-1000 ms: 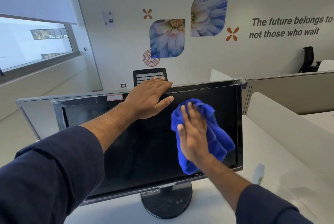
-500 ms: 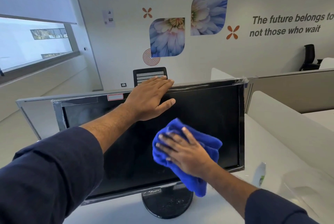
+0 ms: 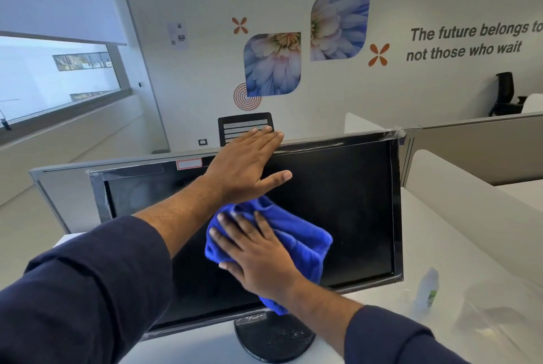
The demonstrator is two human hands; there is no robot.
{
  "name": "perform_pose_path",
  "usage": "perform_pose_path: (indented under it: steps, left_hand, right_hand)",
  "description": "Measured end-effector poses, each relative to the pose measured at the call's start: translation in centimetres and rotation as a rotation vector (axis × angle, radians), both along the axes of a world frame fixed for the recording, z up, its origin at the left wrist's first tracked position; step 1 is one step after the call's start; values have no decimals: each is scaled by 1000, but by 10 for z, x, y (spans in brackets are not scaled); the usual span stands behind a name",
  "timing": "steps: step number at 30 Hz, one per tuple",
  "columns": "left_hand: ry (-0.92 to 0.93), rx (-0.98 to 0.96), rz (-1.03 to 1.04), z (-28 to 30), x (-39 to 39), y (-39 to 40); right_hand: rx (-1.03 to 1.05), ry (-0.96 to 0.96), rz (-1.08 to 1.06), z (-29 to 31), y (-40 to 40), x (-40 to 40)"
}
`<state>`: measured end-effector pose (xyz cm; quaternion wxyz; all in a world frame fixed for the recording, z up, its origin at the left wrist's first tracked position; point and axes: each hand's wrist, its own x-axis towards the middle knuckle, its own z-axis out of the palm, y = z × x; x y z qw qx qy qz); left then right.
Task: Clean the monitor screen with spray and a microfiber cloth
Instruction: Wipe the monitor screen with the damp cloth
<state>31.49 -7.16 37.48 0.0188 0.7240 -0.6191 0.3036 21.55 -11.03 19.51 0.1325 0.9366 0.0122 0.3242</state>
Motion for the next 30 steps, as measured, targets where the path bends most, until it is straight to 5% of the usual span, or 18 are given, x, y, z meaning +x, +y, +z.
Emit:
perform_pose_path:
  steps: [6,17,21,30]
  left_hand:
    - [14,4,1,1,2,-1]
    - [52,-3,29,-1,-1,-3]
    - [56,-14,29,0,-4,-2]
    - [54,-19,30,0,-3,2]
  right_hand:
    - [-168,48,61,6,-17,-4]
    - [390,-362,-418,30,-101,-61]
    - [441,-412,-385,33,-84,-51]
    - [-13,113,69,-8,13,-2]
